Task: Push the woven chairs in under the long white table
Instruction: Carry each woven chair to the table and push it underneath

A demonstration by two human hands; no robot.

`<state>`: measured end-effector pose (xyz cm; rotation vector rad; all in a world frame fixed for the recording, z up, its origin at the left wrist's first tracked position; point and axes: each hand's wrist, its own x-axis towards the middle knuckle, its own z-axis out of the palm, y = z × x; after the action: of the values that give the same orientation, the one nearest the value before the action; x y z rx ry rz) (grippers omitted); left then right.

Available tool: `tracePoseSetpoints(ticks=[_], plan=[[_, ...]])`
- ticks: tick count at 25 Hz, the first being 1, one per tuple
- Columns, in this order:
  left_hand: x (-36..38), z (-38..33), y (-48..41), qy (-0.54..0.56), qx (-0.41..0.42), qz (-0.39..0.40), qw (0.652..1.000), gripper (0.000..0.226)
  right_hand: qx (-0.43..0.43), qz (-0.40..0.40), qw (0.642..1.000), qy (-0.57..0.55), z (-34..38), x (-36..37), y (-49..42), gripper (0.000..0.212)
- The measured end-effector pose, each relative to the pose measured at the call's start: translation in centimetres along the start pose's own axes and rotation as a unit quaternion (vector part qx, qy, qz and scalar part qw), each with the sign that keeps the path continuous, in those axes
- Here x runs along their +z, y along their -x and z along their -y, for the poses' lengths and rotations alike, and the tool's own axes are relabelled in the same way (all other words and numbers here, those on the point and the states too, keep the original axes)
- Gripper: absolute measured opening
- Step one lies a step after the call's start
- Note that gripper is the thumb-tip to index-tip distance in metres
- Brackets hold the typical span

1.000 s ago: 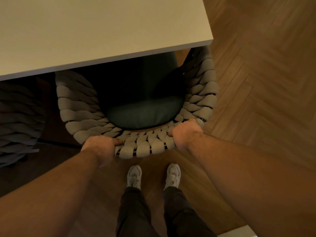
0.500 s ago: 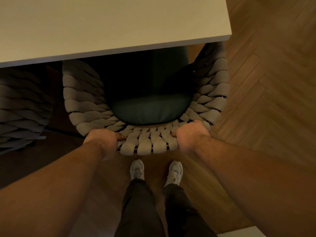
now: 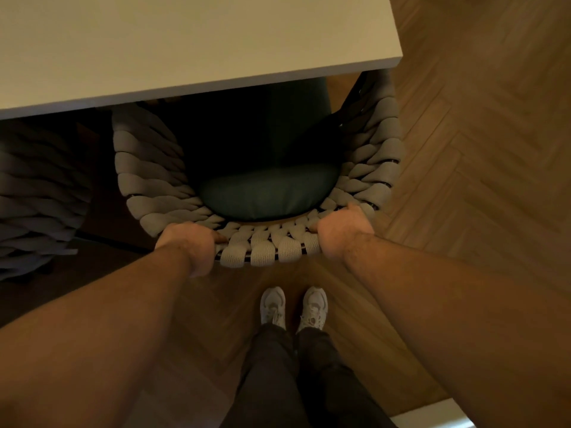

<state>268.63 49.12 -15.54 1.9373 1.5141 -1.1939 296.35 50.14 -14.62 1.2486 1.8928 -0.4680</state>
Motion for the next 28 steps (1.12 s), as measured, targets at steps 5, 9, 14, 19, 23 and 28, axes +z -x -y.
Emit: tracePoseSetpoints(ticks=[5, 9, 14, 19, 23, 28], plan=[[0.4, -1.0, 2.0, -0.028, -0.043, -0.063, 0.997, 0.052, 0.012, -0.095, 0.993, -0.074, 0.1, 1.7, 4.2, 0.061], [-0.5, -1.8, 5.9, 0.098, 0.012, -0.061, 0.993, 0.063, 0.025, -0.086, 0.973, -0.211, -2.2, 1.6, 9.0, 0.063], [-4.9, -2.4, 10.7, 0.244, 0.045, -0.098, 0.964, 0.066, 0.125, -0.142, 0.931, -0.312, -6.2, 1.5, 14.4, 0.035], [-12.3, -5.5, 11.0, 0.291, 0.057, -0.171, 0.940, 0.059, 0.183, -0.228, 0.878, -0.380, -12.6, 0.3, 17.1, 0.029], [-20.9, -11.3, 9.5, 0.290, 0.071, -0.238, 0.924, 0.051, 0.197, -0.275, 0.858, -0.387, -22.0, -1.0, 17.8, 0.026], [-31.4, -21.7, 7.9, 0.310, 0.055, -0.296, 0.902, 0.038, 0.184, -0.320, 0.860, -0.351, -35.3, -2.8, 19.8, 0.025]])
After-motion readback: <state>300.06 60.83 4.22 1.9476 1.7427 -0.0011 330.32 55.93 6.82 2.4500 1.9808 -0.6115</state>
